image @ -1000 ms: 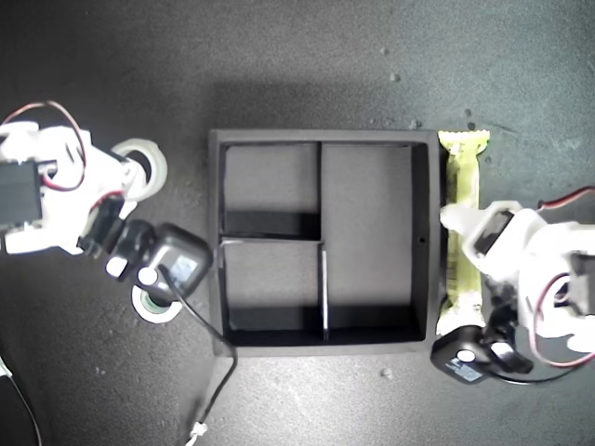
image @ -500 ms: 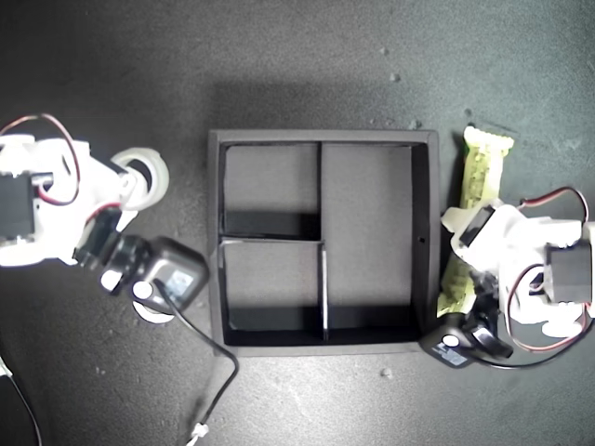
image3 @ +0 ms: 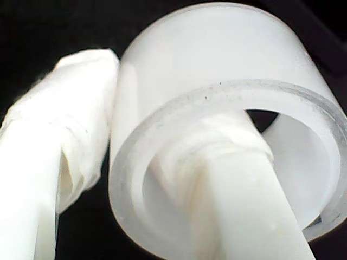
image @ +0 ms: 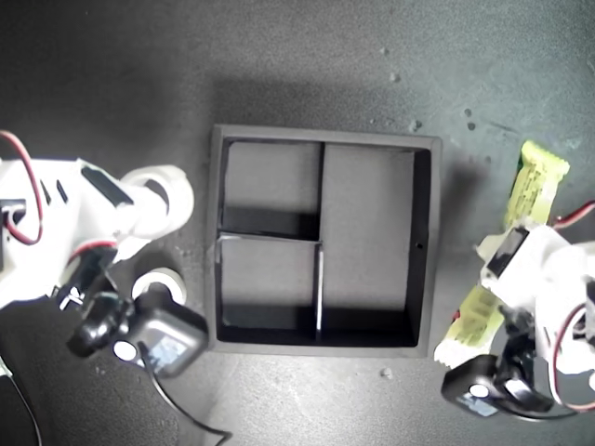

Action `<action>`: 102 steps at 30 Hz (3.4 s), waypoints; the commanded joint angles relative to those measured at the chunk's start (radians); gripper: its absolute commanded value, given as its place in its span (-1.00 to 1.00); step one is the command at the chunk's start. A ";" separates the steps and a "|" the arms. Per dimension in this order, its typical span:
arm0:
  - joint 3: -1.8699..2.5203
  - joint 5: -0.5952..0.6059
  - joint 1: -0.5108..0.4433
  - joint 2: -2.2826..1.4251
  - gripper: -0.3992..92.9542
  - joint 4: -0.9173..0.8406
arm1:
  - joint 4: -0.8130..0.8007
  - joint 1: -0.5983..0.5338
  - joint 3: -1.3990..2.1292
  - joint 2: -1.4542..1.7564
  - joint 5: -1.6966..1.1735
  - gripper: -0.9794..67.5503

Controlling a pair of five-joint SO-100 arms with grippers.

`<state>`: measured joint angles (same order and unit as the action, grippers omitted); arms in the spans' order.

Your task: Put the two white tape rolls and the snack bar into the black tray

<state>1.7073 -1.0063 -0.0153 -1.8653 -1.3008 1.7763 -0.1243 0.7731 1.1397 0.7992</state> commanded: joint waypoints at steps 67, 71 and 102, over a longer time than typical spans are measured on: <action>-0.916 -0.109 -0.064 0.489 -0.63 -0.534 | 0.025 0.037 -0.433 -0.081 -0.262 -0.33; -0.750 -0.206 -0.150 0.321 -0.62 -0.532 | 0.025 0.074 -0.314 0.143 -0.213 -0.33; 0.417 -0.634 -0.471 -0.054 -0.61 0.437 | -0.353 0.187 1.210 1.428 0.249 -0.69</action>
<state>2.1246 -1.6521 -0.4955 -1.8929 -0.8790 1.4419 0.0629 1.9819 2.5510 1.0400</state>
